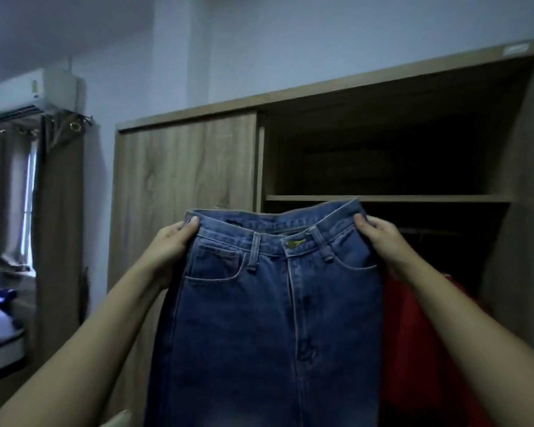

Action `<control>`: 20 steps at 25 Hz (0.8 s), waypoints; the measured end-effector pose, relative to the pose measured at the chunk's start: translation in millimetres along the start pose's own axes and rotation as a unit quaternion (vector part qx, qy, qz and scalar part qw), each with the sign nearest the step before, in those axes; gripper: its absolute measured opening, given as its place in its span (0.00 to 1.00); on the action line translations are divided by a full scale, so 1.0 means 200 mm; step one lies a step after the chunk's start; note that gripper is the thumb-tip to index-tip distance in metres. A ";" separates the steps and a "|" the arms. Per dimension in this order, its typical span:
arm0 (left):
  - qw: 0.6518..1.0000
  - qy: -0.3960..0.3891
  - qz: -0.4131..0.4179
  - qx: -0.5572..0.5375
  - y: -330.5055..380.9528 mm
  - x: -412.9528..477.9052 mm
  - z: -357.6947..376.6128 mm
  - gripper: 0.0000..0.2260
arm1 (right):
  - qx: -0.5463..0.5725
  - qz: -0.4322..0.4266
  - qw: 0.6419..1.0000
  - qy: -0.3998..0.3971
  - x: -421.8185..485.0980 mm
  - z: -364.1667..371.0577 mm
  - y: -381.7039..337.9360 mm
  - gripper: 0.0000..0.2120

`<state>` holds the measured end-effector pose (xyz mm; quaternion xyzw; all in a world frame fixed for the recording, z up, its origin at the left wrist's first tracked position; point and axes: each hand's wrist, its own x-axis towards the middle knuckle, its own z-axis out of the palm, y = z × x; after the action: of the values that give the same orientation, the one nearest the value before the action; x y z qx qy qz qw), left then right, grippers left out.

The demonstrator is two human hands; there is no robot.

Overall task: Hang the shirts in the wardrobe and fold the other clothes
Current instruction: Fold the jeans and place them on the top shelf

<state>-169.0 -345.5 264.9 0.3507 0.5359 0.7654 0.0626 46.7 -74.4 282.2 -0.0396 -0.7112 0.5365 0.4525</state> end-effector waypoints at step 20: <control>0.991 -0.086 0.095 0.034 0.22 -0.21 0.45 0.04 | 0.061 -0.108 0.986 -0.112 -0.21 0.50 0.05 0.17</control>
<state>-71.2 -313.8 298.6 0.4666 0.5189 0.7158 0.0238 -0.7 -166.5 247.5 0.1255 -0.7235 0.5282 0.4263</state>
